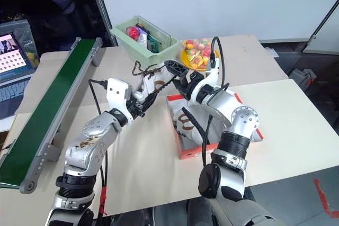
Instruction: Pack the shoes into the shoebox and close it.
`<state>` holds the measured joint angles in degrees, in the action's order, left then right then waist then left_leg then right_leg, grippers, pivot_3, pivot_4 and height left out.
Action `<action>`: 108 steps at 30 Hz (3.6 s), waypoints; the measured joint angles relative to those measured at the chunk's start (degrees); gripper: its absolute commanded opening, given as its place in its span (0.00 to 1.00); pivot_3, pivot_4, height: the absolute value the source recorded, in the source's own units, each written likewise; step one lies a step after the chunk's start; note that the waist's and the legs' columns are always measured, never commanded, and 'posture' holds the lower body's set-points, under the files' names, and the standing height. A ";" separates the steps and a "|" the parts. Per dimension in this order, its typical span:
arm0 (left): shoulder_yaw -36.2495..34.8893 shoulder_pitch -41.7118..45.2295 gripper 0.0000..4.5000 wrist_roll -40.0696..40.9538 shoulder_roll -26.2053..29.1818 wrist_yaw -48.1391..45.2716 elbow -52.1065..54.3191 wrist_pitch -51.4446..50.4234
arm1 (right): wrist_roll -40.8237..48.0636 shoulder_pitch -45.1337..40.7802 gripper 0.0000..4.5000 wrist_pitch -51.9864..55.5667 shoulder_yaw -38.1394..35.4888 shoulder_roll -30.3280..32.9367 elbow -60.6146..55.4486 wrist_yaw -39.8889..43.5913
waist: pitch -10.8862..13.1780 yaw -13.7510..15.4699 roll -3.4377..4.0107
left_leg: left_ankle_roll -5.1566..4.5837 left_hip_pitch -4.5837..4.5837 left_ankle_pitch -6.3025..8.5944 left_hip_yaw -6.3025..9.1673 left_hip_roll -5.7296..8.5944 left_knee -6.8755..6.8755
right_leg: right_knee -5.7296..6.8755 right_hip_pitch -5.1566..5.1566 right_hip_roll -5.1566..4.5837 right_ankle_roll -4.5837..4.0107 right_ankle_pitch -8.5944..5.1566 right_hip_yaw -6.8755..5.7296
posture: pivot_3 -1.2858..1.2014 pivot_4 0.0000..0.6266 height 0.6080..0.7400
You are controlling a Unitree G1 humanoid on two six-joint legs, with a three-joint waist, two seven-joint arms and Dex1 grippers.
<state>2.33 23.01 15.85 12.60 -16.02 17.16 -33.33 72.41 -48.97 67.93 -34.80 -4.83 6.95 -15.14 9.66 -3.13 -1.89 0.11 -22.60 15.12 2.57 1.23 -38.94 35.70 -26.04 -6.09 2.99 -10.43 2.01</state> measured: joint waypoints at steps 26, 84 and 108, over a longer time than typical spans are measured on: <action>-0.15 0.73 0.61 -0.78 0.29 -0.51 -0.10 1.83 | 0.96 2.05 0.04 -3.95 6.70 3.00 0.40 -0.43 | 0.00 0.12 0.00 | 0.00 0.00 0.00 -0.01 0.00 0.00 | 0.01 0.00 0.00 0.00 0.00 0.00 | 0.52 0.24 1.00; 2.69 -7.71 1.00 -3.59 14.17 -22.71 -1.47 16.50 | -19.46 -12.30 0.04 19.92 47.97 50.91 0.16 48.04 | 0.04 0.85 0.17 | -0.59 0.39 0.34 -0.14 -0.10 -0.08 | -0.69 0.77 0.06 0.06 -0.01 -0.03 | 0.52 0.24 1.00; 3.54 -8.37 1.00 5.61 23.87 -34.72 6.43 5.12 | -47.17 -12.31 0.04 2.05 63.73 39.54 4.50 63.57 | -0.01 0.18 0.18 | -0.58 1.10 0.34 -0.18 -0.16 -0.07 | -0.65 1.10 0.19 0.05 -0.03 0.10 | 0.52 0.24 1.00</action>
<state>5.86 14.64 21.47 36.47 -50.74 23.59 -28.21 25.24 -61.28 69.97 28.94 34.71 11.45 48.43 9.66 -2.96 -1.71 -0.47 -21.50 15.46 2.38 1.07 -39.01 35.05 -24.94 -5.90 3.04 -10.46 2.11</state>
